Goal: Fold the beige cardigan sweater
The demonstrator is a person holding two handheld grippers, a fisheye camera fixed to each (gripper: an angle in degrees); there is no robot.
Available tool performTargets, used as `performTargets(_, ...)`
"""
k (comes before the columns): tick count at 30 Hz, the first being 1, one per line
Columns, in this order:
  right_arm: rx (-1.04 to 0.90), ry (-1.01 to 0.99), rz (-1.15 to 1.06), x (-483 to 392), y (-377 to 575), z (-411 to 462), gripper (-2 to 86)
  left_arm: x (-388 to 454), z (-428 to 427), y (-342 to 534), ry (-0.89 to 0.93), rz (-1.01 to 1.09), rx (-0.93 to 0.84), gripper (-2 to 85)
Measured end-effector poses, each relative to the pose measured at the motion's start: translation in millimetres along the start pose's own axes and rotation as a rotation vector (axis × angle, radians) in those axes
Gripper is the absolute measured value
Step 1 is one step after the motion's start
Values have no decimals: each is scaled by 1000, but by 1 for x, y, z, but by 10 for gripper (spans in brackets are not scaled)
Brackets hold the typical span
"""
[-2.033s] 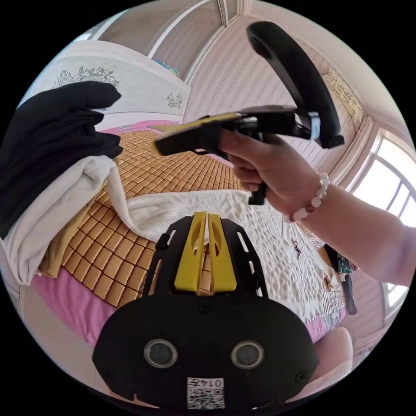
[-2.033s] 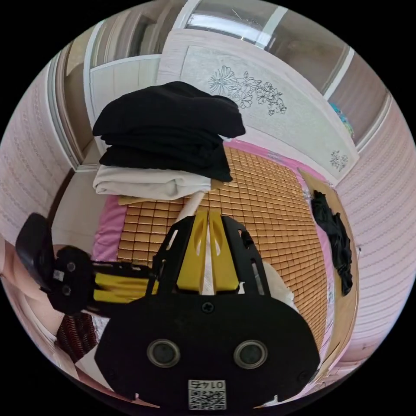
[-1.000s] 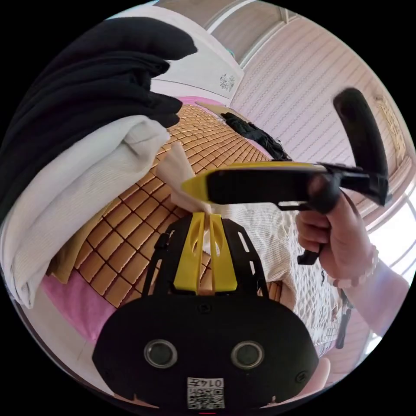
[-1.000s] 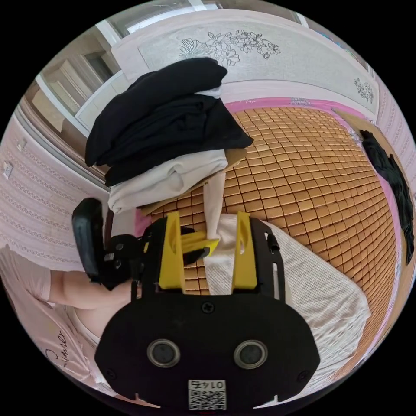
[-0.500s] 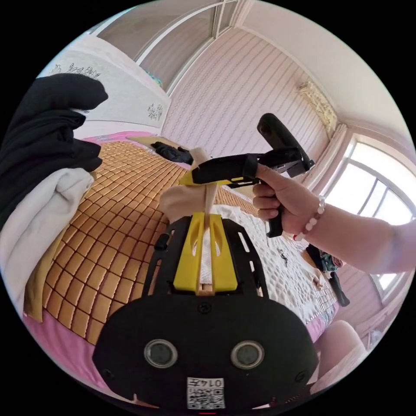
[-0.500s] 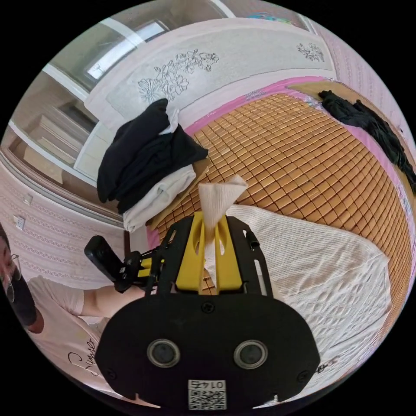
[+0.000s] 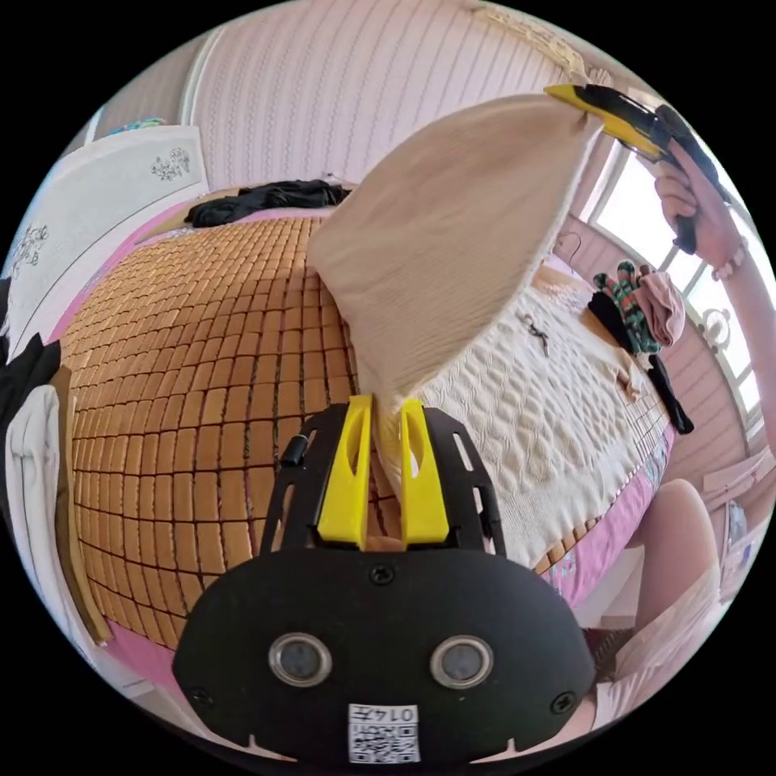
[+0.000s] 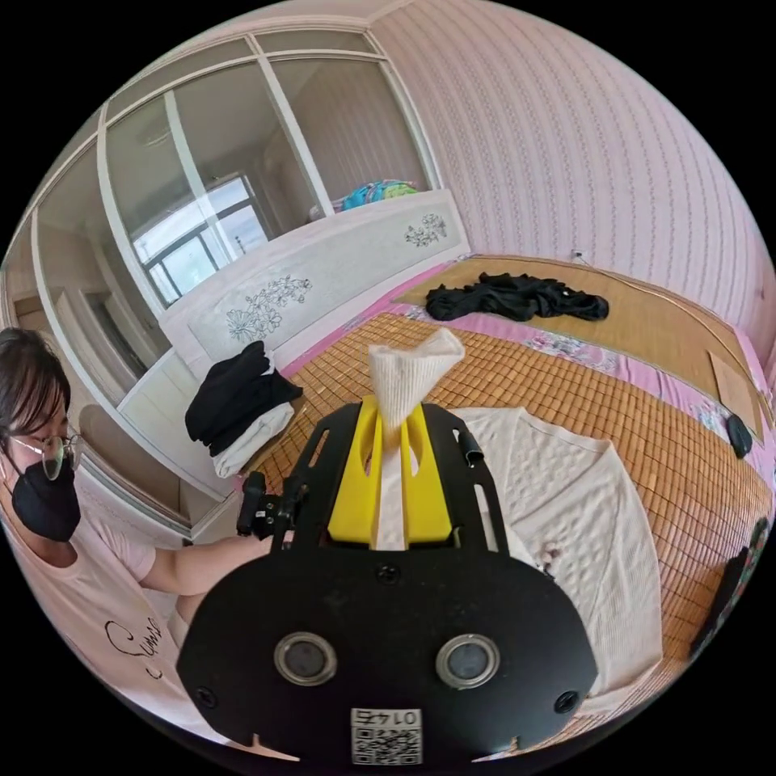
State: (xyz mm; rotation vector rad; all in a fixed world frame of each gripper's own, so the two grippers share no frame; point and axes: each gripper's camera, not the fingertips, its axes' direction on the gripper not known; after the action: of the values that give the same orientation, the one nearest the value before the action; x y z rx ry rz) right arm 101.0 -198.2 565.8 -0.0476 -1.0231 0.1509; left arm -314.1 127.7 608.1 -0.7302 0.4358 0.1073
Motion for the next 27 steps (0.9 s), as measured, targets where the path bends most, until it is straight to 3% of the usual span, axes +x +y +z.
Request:
performTargets(6, -148, 97, 276, 84, 43, -23, 14, 12, 3, -8, 26, 59, 34, 0)
performTargets(12, 97, -7, 185, 63, 28, -106, 20, 32, 0, -16, 29, 225, 89, 9)
performTargets(14, 56, 42, 202, 67, 32, -119, 27, 37, 2, -18, 57, 256, 84, 22)
performTargets(19, -259, 202, 533, 119, 87, -132, 44, 36, 19, -30, 169, 221, 0, 49)
performTargets(24, -101, 220, 675, 116, 99, -200, 10, 44, 25, -39, 145, 245, -43, 50)
performTargets(27, -114, 232, 632, 100, 83, -224, 3, 55, 22, -43, 98, 305, -72, 50)
